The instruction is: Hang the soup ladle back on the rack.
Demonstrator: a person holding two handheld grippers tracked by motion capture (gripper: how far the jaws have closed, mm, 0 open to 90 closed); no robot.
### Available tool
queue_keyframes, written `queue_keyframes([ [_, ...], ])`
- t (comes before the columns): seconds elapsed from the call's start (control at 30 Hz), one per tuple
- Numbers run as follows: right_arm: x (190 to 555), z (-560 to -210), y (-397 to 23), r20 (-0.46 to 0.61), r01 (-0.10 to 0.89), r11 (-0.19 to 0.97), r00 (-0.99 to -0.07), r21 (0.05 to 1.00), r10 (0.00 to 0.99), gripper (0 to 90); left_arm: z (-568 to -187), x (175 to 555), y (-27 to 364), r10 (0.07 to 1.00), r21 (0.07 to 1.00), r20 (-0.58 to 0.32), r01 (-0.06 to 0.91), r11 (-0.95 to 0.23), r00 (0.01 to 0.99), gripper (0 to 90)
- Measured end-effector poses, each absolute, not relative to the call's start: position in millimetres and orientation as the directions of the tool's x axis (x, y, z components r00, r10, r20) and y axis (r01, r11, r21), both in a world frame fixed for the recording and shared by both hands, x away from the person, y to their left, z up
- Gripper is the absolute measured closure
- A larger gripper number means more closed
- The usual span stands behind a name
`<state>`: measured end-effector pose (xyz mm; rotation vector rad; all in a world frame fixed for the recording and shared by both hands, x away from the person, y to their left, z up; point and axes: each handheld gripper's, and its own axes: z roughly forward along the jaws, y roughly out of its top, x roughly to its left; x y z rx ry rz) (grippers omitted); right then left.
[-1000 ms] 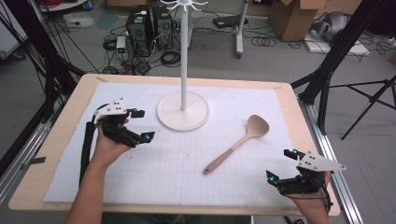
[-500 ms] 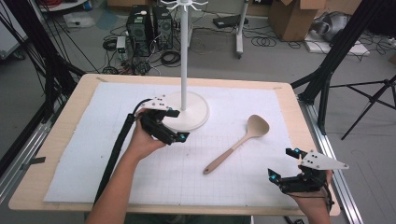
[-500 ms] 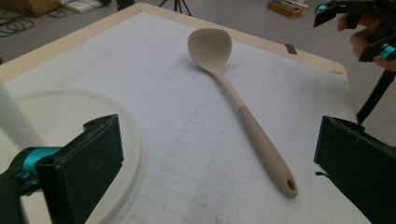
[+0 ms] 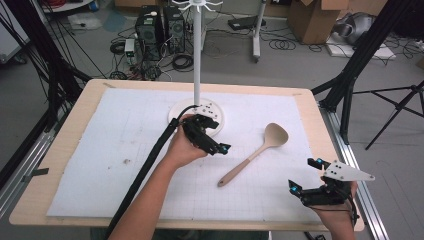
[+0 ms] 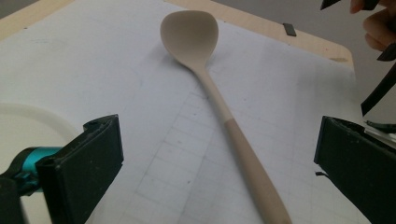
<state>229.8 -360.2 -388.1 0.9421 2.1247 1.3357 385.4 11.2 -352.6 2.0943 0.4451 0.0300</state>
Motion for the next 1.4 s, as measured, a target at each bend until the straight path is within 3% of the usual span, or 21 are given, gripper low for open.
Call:
queue_keyframes([
  [0.23, 231, -391, -360, -0.017, 0.315, 0.298, -0.660, 0.901, 0.751, 0.1, -362, 385, -29, 0.296, 0.780, -0.155, 0.300, -0.549, 0.943, 1.6],
  [0.77, 231, -390, -362, -0.011, 0.317, 0.291, -0.659, 0.903, 0.752, 0.1, -387, 395, -87, 0.336, 0.645, -0.157, 0.354, -0.677, 0.929, 1.6],
  [1.4, 232, -392, -361, -0.012, 0.321, 0.296, -0.660, 0.900, 0.751, 0.1, -407, 394, -103, 0.339, 0.603, -0.147, 0.356, -0.714, 0.929, 1.7],
])
